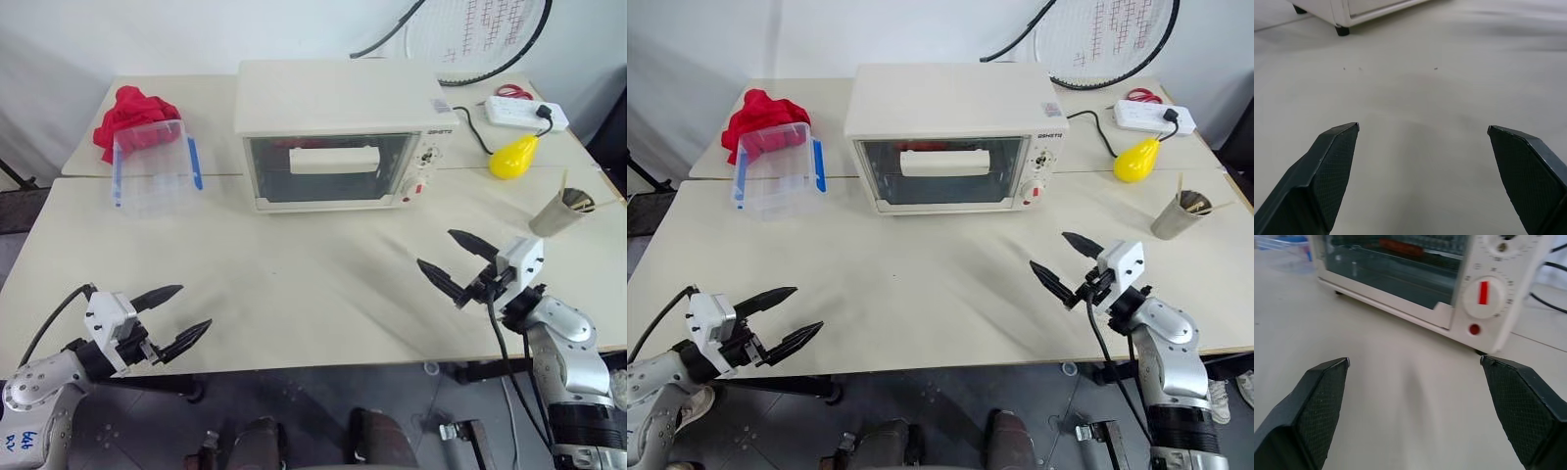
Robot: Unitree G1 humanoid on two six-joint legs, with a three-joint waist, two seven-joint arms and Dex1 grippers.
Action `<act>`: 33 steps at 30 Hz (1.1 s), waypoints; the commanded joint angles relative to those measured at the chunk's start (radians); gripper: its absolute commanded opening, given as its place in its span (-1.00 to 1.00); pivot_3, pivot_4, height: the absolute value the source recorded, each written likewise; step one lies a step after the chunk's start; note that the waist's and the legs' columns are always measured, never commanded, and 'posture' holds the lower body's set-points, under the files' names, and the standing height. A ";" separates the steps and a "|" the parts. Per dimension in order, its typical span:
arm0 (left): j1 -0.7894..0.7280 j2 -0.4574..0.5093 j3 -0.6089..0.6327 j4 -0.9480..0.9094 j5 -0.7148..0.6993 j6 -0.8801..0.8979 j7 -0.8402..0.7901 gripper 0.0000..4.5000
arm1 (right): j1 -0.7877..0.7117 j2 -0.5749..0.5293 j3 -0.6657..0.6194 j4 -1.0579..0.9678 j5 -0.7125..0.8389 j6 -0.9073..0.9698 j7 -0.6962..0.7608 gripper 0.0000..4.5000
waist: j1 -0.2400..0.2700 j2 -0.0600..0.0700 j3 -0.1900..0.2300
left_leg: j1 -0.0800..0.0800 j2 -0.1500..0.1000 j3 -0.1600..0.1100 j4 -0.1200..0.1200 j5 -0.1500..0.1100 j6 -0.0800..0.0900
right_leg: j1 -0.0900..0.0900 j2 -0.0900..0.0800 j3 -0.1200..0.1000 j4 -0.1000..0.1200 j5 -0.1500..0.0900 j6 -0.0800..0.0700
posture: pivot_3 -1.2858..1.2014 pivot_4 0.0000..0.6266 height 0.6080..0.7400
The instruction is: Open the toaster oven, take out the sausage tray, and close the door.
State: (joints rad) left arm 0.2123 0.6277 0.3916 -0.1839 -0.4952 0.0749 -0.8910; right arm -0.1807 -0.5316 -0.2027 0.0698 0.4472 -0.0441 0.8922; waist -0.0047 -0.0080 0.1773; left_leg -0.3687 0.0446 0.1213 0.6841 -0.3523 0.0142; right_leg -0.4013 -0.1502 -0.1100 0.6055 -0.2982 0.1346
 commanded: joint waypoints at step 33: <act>-0.347 0.061 0.005 -0.088 -0.348 0.352 0.005 0.99 | -0.629 0.110 0.150 0.153 0.087 0.403 0.102 1.00 | -0.025 0.000 0.000 | -0.004 -0.001 0.013 0.001 0.000 -0.001 | -0.010 0.001 -0.002 0.007 -0.001 -0.001 | 0.03 -0.52 1.00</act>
State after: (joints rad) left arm -0.1441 0.6869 0.3681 -0.2300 -0.8390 0.4289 -0.8915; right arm -0.7823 -0.4220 -0.0304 0.2574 0.5192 0.3765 0.9744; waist -0.0299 -0.0077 0.1774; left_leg -0.3726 0.0432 0.1347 0.6850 -0.3522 0.0131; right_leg -0.4110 -0.1494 -0.1117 0.6123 -0.2990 0.1331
